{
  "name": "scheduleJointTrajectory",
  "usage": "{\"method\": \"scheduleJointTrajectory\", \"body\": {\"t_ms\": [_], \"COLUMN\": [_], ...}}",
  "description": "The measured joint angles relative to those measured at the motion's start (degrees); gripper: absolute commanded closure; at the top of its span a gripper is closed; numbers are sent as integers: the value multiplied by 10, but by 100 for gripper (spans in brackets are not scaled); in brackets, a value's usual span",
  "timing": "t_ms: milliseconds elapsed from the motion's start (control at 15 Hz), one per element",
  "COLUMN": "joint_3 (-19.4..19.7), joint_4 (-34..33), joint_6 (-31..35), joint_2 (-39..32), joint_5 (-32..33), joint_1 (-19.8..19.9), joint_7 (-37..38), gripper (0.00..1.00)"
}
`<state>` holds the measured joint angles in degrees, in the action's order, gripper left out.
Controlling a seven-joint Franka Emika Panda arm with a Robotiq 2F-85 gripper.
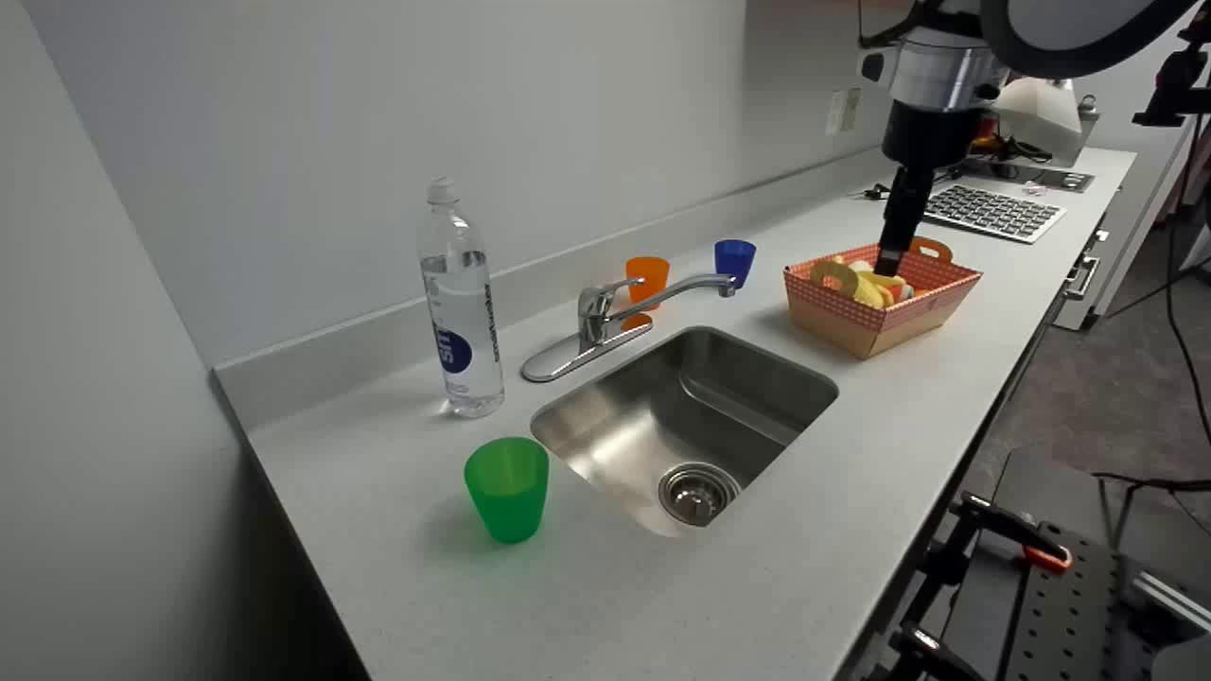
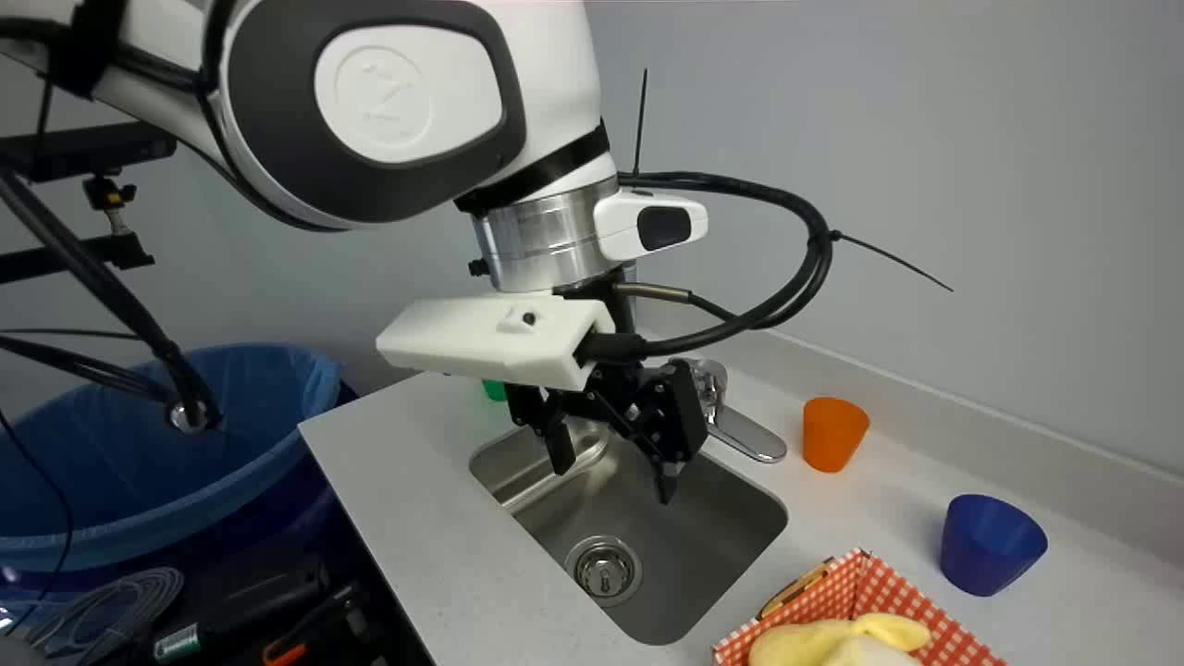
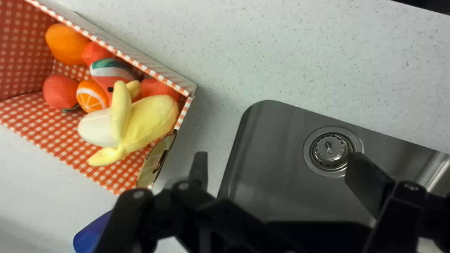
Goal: Move the green cup forward
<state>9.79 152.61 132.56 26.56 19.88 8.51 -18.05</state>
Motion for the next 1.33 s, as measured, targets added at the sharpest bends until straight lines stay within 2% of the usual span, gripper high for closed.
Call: {"method": "scheduleJointTrajectory", "body": {"t_ms": [1000, 1333], "joint_3": [0, -3], "joint_4": [0, -3], "joint_6": [0, 0], "joint_2": [-2, -7], "joint_5": [-2, -49], "joint_1": [0, -11], "joint_7": [0, 4], "gripper": [0, 0]}}
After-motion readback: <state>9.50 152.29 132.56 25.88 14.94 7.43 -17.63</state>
